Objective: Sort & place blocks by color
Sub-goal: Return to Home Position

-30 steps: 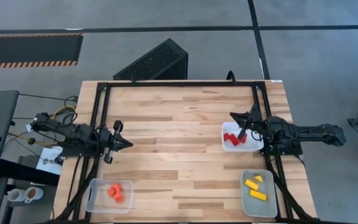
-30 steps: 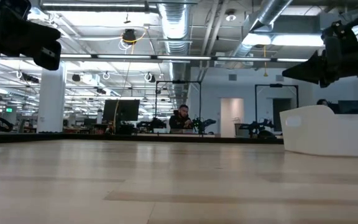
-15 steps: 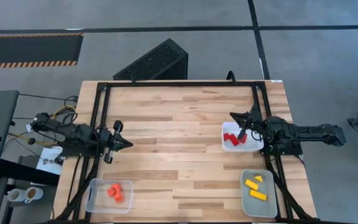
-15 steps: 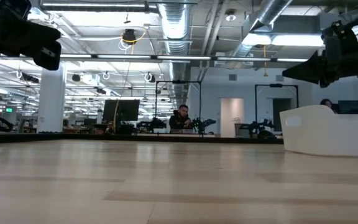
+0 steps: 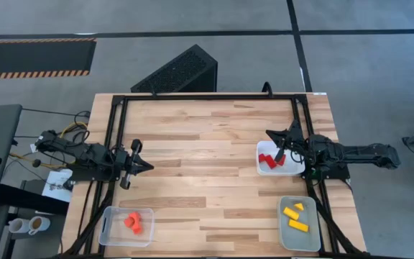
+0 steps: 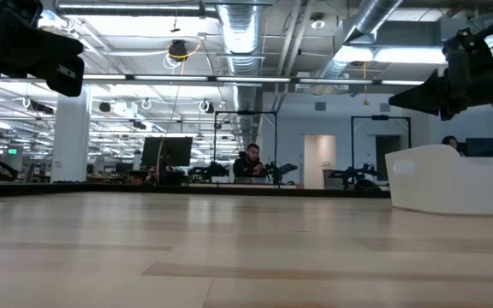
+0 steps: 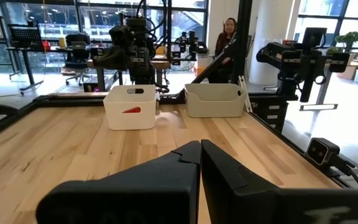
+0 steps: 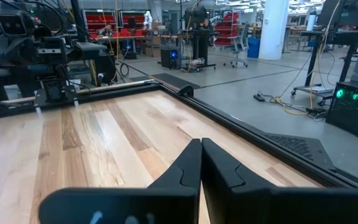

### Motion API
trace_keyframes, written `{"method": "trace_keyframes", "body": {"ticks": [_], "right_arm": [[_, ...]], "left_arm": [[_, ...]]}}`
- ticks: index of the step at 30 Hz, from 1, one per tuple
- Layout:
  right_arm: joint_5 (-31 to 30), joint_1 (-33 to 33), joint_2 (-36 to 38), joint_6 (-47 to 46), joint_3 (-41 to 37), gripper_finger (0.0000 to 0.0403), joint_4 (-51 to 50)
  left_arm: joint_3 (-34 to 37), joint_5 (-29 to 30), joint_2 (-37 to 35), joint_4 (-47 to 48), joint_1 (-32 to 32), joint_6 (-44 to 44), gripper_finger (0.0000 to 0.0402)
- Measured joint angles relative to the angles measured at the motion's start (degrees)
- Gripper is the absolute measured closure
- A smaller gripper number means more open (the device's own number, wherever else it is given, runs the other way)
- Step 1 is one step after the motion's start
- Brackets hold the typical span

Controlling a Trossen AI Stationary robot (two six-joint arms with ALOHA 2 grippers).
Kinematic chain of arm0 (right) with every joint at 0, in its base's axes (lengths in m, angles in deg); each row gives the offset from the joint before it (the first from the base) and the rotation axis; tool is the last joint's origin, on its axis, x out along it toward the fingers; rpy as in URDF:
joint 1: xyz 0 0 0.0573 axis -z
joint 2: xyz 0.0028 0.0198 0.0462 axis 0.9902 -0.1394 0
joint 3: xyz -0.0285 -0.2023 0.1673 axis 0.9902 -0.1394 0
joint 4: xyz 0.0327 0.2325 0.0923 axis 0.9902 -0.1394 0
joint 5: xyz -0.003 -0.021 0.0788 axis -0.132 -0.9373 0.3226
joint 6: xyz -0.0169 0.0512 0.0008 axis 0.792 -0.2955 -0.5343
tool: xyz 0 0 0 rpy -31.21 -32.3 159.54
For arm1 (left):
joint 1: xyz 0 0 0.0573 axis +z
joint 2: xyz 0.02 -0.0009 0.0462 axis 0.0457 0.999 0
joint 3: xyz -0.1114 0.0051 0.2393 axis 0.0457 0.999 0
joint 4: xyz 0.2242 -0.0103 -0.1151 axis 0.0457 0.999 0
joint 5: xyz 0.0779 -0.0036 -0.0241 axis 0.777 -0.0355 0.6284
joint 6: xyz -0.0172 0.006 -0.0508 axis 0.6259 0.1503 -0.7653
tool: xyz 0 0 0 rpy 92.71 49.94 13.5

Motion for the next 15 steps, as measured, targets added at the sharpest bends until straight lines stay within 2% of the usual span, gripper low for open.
{"method": "trace_keyframes", "body": {"ticks": [15], "right_arm": [[0.0, 0.0, 0.0, 0.0, 0.0, 0.0375, 0.01]], "left_arm": [[0.0, 0.01, 0.0, 0.0, 0.0, -0.14, 0.0401]]}}
